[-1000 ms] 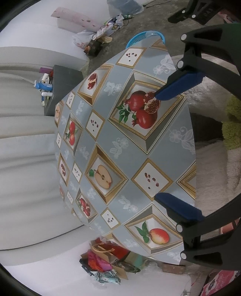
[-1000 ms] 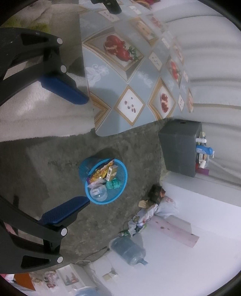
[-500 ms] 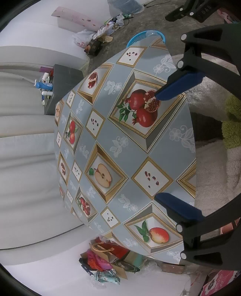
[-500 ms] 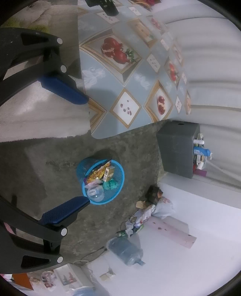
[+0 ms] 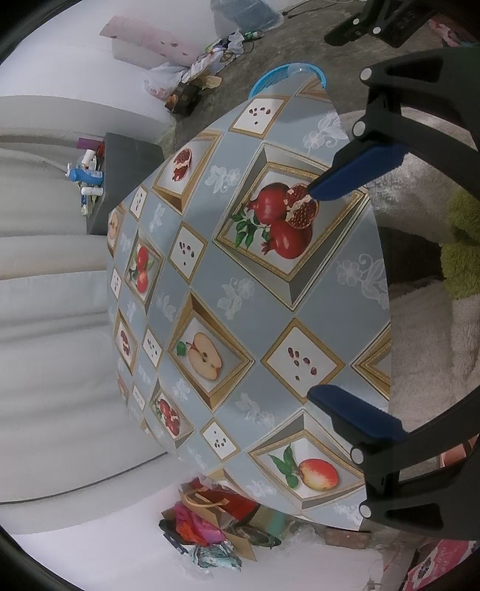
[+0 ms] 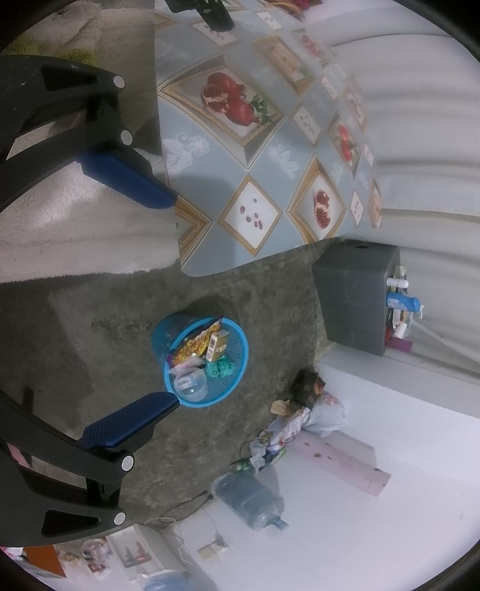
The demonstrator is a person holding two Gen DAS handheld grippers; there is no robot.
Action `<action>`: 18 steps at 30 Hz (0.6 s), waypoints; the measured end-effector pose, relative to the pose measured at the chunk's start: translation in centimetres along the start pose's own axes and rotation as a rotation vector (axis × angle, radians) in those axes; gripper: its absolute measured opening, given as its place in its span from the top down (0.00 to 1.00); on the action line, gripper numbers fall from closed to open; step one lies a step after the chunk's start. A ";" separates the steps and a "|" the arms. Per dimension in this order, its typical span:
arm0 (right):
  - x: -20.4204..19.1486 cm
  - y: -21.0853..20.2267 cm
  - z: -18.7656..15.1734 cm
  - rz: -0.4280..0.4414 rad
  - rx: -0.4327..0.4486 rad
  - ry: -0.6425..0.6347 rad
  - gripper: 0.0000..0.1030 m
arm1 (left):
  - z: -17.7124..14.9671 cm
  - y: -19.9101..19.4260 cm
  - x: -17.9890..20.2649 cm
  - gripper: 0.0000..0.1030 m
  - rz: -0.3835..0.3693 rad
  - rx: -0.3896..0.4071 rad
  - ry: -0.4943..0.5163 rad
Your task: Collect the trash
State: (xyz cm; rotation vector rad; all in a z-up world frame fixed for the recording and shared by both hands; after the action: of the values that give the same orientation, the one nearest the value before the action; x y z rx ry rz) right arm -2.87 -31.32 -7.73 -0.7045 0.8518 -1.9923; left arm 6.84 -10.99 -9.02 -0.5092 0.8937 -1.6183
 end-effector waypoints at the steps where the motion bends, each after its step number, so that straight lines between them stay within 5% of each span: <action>1: 0.0 0.0 0.0 -0.001 0.001 0.000 0.08 | 0.1 0.1 0.1 0.05 -0.006 0.002 0.006; 18: 0.9 -0.2 -0.3 -0.007 -0.005 -0.001 0.08 | 0.2 -0.6 1.5 0.05 -0.045 0.024 0.052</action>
State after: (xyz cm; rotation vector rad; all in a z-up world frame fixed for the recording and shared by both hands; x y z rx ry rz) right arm -3.68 -31.89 -7.60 -0.7126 0.8543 -1.9968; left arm 6.27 -12.49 -8.63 -0.4752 0.9061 -1.6880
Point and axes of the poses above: each gripper's, at about its wrist camera, not at the fingertips, and y roughly the way its jaws point, x to its right, z to its top, the point moved 10 cm from there along y, roughly the way its jaws point, and after that the axes turned 4 degrees about z, right-handed, at the moved point
